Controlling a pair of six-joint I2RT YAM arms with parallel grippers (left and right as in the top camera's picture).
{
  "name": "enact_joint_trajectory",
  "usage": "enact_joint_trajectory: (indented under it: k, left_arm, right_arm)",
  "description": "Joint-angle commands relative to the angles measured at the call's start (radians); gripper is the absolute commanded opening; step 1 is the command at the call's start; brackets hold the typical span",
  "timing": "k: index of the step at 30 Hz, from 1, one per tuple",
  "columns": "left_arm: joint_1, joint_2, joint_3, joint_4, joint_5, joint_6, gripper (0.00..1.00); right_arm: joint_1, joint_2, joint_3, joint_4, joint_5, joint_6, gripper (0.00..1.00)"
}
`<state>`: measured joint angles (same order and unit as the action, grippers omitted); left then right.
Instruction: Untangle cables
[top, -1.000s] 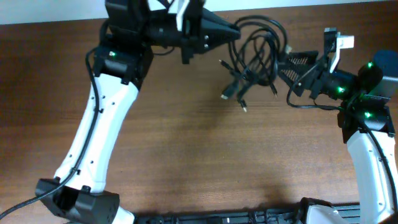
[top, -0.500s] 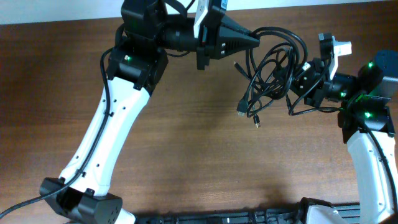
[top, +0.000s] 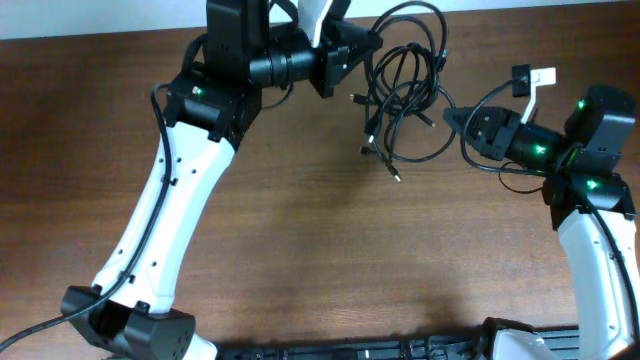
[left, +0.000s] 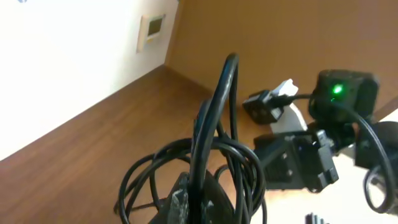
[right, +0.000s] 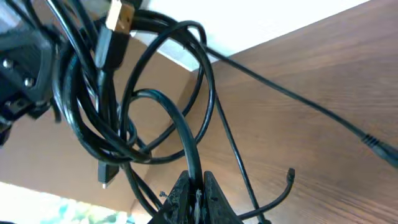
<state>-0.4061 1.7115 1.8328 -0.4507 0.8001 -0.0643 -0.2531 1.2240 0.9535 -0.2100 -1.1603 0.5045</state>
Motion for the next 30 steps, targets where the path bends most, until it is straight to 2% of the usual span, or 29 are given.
enact_joint_trajectory:
  k: [1, 6, 13, 17, 18, 19, 20, 21, 23, 27, 30]
  left_arm:
    - [0.003, -0.014, 0.014, -0.085, -0.064, 0.134, 0.0]
    - [0.003, -0.014, 0.014, -0.241, -0.064, 0.251, 0.0]
    - [0.0, -0.014, 0.014, -0.265, -0.066, 0.221, 0.0]
    - [0.0, -0.014, 0.014, -0.263, -0.142, 0.163, 0.0]
    - [0.0, -0.014, 0.014, -0.261, -0.142, 0.164, 0.0]
    - [0.0, -0.014, 0.014, -0.254, -0.142, 0.164, 0.0]
    - [0.0, -0.014, 0.014, -0.248, -0.142, 0.164, 0.0]
    - [0.0, -0.014, 0.014, -0.24, -0.141, 0.163, 0.0]
    - [0.0, -0.014, 0.014, -0.235, -0.136, 0.163, 0.0]
    - [0.0, -0.014, 0.014, -0.226, -0.131, 0.163, 0.0]
    - [-0.006, -0.014, 0.014, -0.169, -0.031, 0.119, 0.0]
  right_arm:
    - [-0.004, -0.004, 0.005, -0.005, 0.113, 0.065, 0.04]
    - [-0.003, -0.004, 0.005, -0.091, 0.257, 0.145, 0.04]
    - [-0.003, -0.004, 0.005, -0.162, 0.335, 0.266, 0.04]
    - [-0.003, -0.004, 0.005, -0.192, 0.334, 0.298, 0.04]
    - [-0.003, -0.004, 0.005, -0.2, 0.334, 0.298, 0.1]
    - [-0.003, -0.004, 0.005, -0.207, 0.333, 0.297, 0.38]
    - [-0.003, -0.004, 0.005, -0.207, 0.323, 0.297, 0.62]
    - [-0.003, -0.004, 0.005, -0.206, 0.306, 0.296, 0.75]
    - [-0.003, -0.004, 0.005, -0.204, 0.279, 0.281, 0.85]
    - [-0.002, -0.004, 0.005, -0.142, 0.139, 0.109, 0.86]
    - [-0.002, -0.004, 0.005, -0.034, -0.057, -0.033, 0.85]
